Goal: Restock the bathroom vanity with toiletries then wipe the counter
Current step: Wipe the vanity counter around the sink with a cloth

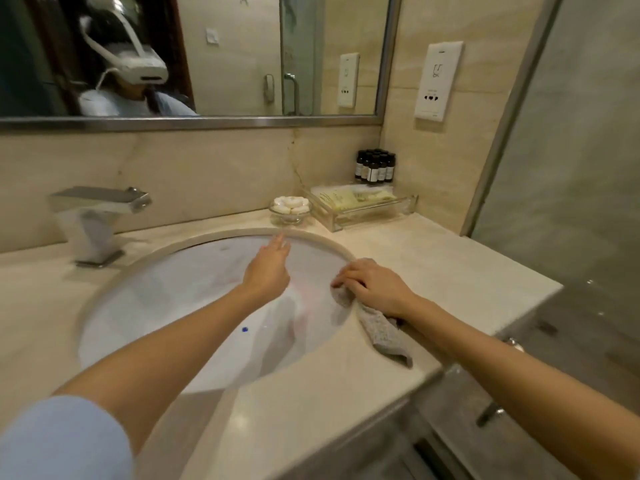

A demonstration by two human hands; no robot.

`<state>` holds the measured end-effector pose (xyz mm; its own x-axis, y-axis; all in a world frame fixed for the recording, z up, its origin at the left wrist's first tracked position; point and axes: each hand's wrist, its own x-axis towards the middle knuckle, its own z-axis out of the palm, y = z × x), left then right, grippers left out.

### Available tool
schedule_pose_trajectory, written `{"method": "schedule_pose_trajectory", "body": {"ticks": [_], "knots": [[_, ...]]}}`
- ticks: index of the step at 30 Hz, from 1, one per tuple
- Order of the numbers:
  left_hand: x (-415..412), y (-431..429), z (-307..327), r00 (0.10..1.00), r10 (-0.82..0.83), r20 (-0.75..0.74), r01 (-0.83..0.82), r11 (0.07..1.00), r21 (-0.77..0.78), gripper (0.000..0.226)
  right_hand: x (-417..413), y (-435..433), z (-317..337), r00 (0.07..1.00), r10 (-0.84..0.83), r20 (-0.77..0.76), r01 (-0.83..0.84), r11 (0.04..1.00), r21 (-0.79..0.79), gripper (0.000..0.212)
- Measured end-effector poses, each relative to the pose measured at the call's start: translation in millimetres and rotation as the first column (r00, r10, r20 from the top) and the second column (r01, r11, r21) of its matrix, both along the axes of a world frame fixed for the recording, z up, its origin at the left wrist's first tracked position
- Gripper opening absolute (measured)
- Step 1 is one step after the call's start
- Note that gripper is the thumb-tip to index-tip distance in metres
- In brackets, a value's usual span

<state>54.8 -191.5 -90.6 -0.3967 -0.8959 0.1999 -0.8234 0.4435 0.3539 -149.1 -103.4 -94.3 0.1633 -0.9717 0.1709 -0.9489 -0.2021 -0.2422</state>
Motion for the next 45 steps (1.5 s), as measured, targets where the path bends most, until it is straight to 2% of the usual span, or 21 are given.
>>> {"method": "schedule_pose_trajectory", "body": {"ticks": [5, 10, 16, 19, 22, 24, 28, 33, 37, 41, 45], "knots": [[84.0, 47.6, 8.5, 0.99, 0.108, 0.09, -0.104, 0.993, -0.058, 0.058, 86.8, 57.8, -7.4, 0.985, -0.174, 0.004, 0.174, 0.981, -0.09, 0.037], [172.3, 81.9, 7.4, 0.971, 0.218, 0.095, -0.214, 0.975, -0.051, 0.055, 216.3, 115.0, -4.8, 0.997, -0.056, 0.057, 0.062, 0.992, -0.11, 0.043], [261.8, 114.0, 23.5, 0.921, 0.374, 0.11, -0.365, 0.926, -0.092, 0.051, 332.9, 91.7, 1.0, 0.994, 0.005, 0.11, -0.001, 0.999, -0.039, 0.046], [283.2, 125.4, 16.2, 0.9, 0.404, 0.165, -0.4, 0.915, -0.059, 0.046, 332.1, 90.9, 2.1, 0.988, 0.097, 0.124, -0.095, 0.995, -0.018, 0.044], [289.6, 129.4, 3.1, 0.895, 0.408, 0.181, -0.414, 0.91, -0.003, 0.045, 279.6, 99.3, 2.0, 0.967, 0.221, 0.126, -0.227, 0.974, 0.029, 0.039], [290.2, 129.5, -0.7, 0.893, 0.417, 0.169, -0.428, 0.903, 0.032, 0.046, 241.2, 112.0, 3.2, 0.967, 0.244, 0.07, -0.247, 0.968, 0.036, 0.04], [293.0, 124.2, 1.3, 0.895, 0.415, 0.165, -0.428, 0.902, 0.051, 0.048, 225.7, 124.6, 5.7, 0.982, 0.191, -0.007, -0.191, 0.982, -0.001, 0.044], [304.5, 107.9, 1.7, 0.887, 0.427, 0.172, -0.445, 0.893, 0.076, 0.052, 310.3, 92.0, -0.7, 0.986, 0.16, 0.048, -0.16, 0.987, -0.002, 0.055], [324.4, 87.5, -1.6, 0.854, 0.488, 0.178, -0.504, 0.862, 0.055, 0.053, 383.9, 33.7, 1.6, 0.994, 0.111, 0.011, -0.111, 0.994, 0.004, 0.055], [336.8, 68.0, -5.3, 0.816, 0.544, 0.195, -0.562, 0.826, 0.05, 0.052, 425.6, -38.8, 3.4, 0.987, -0.056, 0.15, 0.044, 0.996, 0.077, 0.061], [336.3, 58.4, -12.1, 0.795, 0.58, 0.181, -0.588, 0.809, -0.009, 0.05, 432.2, -103.3, 2.6, 0.93, -0.255, 0.263, 0.239, 0.967, 0.093, 0.056]]}}
